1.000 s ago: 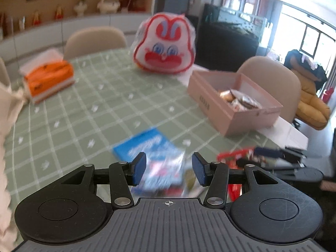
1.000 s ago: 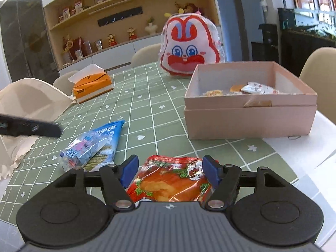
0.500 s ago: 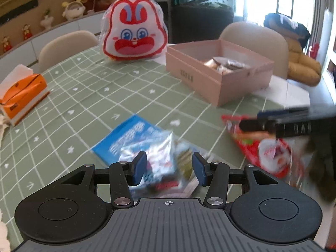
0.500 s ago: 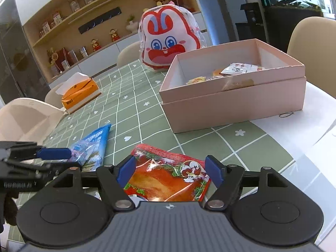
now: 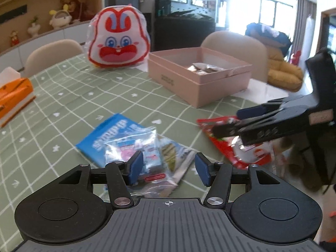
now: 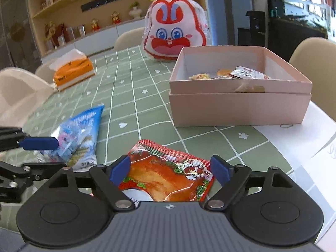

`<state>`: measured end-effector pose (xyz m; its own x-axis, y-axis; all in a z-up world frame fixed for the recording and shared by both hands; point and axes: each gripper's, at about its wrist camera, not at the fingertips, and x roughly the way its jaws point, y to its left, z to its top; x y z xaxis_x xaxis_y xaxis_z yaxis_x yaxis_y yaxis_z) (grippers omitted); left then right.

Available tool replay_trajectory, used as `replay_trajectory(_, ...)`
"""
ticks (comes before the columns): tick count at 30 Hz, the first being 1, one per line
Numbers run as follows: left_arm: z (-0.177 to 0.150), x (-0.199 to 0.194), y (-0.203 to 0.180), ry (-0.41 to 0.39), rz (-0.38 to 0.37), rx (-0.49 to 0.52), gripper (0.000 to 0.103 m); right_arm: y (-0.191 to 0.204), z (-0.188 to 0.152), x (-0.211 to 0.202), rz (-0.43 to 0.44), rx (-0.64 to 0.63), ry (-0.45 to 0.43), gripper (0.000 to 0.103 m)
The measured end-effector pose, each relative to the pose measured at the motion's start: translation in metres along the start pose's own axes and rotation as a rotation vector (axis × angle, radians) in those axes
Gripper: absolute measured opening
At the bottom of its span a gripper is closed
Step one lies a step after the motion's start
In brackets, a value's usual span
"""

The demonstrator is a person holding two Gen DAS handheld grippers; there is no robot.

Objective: Organize snacks
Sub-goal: 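Grasp the red-orange chicken snack bag with the right tool, then grasp the clear pink-print sweets packet with the left tool while the right tool lifts the chicken bag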

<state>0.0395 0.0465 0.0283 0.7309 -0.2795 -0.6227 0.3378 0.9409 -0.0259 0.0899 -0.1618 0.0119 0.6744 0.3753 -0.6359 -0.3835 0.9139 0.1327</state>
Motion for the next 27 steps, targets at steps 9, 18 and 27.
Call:
replay_trajectory(9,0.005,-0.007,0.024,0.005,0.011,-0.112,0.057,-0.003,0.001,0.001,0.003,0.004,0.012,0.093)
replay_trajectory(18,0.011,-0.014,0.033,0.008,-0.071,-0.154,0.057,0.014,0.008,0.012,-0.050,-0.057,0.086,0.103)
replay_trajectory(27,0.014,-0.022,0.059,-0.024,-0.031,-0.229,0.056,0.013,0.011,0.002,0.025,-0.098,0.110,0.099)
